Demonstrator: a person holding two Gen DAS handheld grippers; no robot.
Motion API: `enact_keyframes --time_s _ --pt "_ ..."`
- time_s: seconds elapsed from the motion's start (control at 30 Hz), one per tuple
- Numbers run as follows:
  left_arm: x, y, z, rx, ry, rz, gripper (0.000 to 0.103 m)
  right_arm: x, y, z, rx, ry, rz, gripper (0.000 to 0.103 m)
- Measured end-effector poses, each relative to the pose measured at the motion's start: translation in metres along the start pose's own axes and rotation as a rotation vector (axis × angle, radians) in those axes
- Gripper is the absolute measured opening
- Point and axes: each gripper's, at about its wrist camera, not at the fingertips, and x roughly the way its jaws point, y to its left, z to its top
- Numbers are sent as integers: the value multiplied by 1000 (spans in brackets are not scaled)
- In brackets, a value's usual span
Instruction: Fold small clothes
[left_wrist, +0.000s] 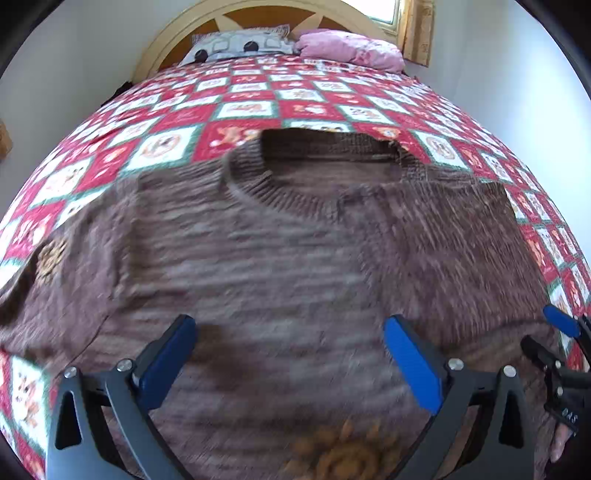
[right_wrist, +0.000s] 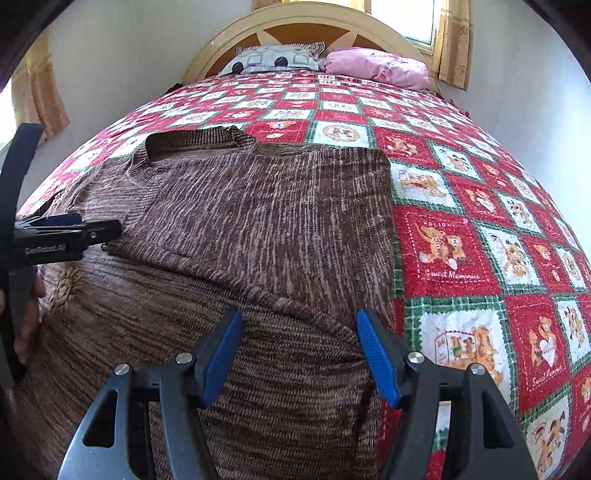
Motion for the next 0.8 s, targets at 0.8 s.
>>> enact_keyframes --time_s 0.8 --pt "-76 175 -49 -201 -106 168 103 0 5 -9 -14 -43 -13 69"
